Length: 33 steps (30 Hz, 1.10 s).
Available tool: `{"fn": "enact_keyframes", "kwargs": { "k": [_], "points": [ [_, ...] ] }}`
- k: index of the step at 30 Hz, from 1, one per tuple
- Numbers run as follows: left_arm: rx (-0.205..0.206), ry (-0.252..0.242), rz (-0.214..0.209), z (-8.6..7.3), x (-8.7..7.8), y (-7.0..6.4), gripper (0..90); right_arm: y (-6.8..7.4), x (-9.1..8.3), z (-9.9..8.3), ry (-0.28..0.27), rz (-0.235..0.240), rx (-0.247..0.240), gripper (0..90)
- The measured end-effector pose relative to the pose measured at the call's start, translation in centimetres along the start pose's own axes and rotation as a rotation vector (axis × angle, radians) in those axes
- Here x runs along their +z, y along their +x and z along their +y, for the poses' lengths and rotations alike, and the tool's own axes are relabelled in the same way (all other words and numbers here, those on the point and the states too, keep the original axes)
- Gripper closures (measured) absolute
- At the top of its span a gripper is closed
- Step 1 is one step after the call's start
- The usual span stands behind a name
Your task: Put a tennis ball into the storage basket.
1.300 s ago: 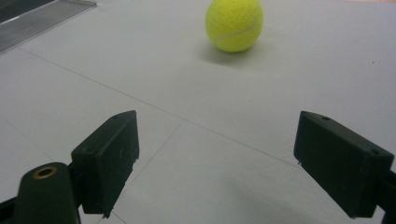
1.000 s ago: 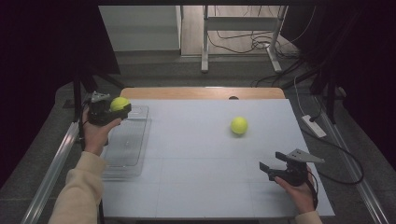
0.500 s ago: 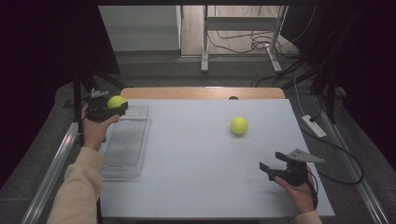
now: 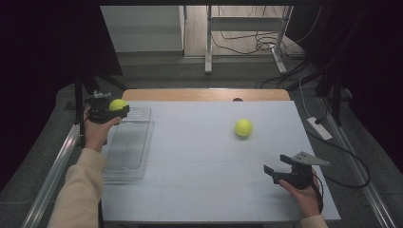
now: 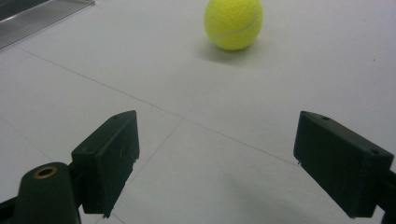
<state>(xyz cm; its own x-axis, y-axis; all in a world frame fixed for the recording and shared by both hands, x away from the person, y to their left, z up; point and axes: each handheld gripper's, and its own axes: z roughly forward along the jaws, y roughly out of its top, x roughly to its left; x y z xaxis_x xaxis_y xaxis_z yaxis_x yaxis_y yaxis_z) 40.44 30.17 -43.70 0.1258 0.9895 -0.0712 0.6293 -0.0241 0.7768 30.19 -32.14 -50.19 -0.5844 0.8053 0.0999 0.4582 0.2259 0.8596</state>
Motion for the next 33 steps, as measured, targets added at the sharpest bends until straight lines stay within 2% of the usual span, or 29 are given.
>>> {"fn": "enact_keyframes", "kwargs": {
  "k": [13,25,33],
  "points": [
    [0.006,0.07,0.018,-0.4,1.7,0.5,26.9,0.0,0.1,0.0,0.0,-0.001,0.003,14.6],
    [0.015,0.103,0.024,-0.6,2.1,0.7,27.0,0.0,0.1,0.0,0.001,-0.004,0.003,14.9],
    [0.025,0.162,0.027,-0.8,3.1,0.6,26.9,0.0,0.1,-0.1,0.004,-0.006,-0.001,14.9]
  ]
}}
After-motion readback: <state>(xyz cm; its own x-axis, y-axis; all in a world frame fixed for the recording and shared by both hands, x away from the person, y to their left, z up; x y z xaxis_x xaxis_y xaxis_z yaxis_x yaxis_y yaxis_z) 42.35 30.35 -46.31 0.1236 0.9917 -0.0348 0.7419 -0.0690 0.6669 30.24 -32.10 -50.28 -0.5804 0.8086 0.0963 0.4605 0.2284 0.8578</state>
